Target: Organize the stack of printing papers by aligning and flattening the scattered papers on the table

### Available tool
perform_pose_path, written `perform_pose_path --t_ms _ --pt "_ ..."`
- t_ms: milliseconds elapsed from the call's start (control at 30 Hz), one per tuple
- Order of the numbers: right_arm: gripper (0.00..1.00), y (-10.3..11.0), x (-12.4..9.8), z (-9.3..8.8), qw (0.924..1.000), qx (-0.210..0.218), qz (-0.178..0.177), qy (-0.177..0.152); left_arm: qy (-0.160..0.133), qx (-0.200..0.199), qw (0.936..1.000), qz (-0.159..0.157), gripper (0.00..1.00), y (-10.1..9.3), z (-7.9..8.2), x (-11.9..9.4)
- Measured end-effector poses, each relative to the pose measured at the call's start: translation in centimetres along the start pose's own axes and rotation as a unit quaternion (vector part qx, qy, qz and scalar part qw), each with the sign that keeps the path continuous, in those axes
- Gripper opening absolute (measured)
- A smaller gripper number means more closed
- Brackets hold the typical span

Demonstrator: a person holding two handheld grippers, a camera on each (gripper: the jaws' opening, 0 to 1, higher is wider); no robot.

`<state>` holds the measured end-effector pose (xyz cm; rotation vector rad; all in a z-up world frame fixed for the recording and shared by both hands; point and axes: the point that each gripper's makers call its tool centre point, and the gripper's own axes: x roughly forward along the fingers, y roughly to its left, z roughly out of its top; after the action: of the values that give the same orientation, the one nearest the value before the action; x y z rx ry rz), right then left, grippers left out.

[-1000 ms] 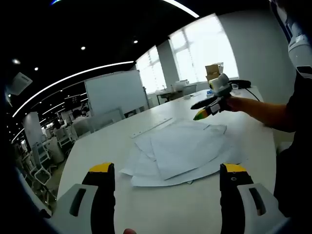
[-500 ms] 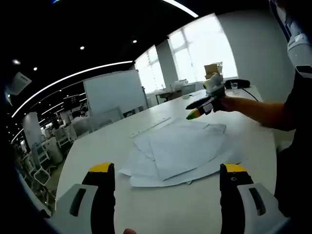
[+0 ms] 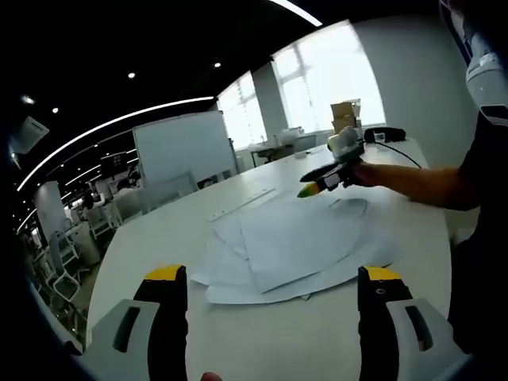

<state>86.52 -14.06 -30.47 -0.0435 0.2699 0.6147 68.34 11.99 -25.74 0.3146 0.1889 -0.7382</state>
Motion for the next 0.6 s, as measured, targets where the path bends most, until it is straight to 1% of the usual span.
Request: perform_pose_path --t_ms 100,200,267,300,400,533,600 --pt "0.78 -0.3 0.3 -0.9 0.9999 -0.002 -0.008 0.008 0.001 0.001 1.0 0.001 0.91 0.1 -0.1 0.0" --pt "0.77 -0.7 0.6 -1.5 0.9999 0.008 -0.009 0.006 0.001 0.001 1.0 0.004 0.91 0.2 0.0 -0.1" --pt "0.76 -0.7 0.7 -1.5 0.9994 0.035 0.001 -0.006 0.0 0.001 1.0 0.004 0.91 0.2 -0.1 -0.2" --pt "0.76 -1.0 0.7 -1.7 0.9993 0.038 0.0 -0.006 0.001 0.001 1.0 0.004 0.91 0.2 -0.1 -0.2" --pt "0.74 -1.4 0.7 -1.9 0.9996 0.026 -0.015 0.001 0.002 0.001 1.0 0.006 0.91 0.2 -0.2 -0.2" --pt "0.75 -1.0 1.0 -2.3 0.9997 0.02 -0.01 0.008 0.003 0.001 1.0 0.004 0.91 0.1 -0.2 -0.2" --pt "0.76 -1.3 1.1 -2.6 0.9997 0.019 -0.009 0.012 0.004 0.004 1.0 0.003 0.91 0.0 0.0 0.0"
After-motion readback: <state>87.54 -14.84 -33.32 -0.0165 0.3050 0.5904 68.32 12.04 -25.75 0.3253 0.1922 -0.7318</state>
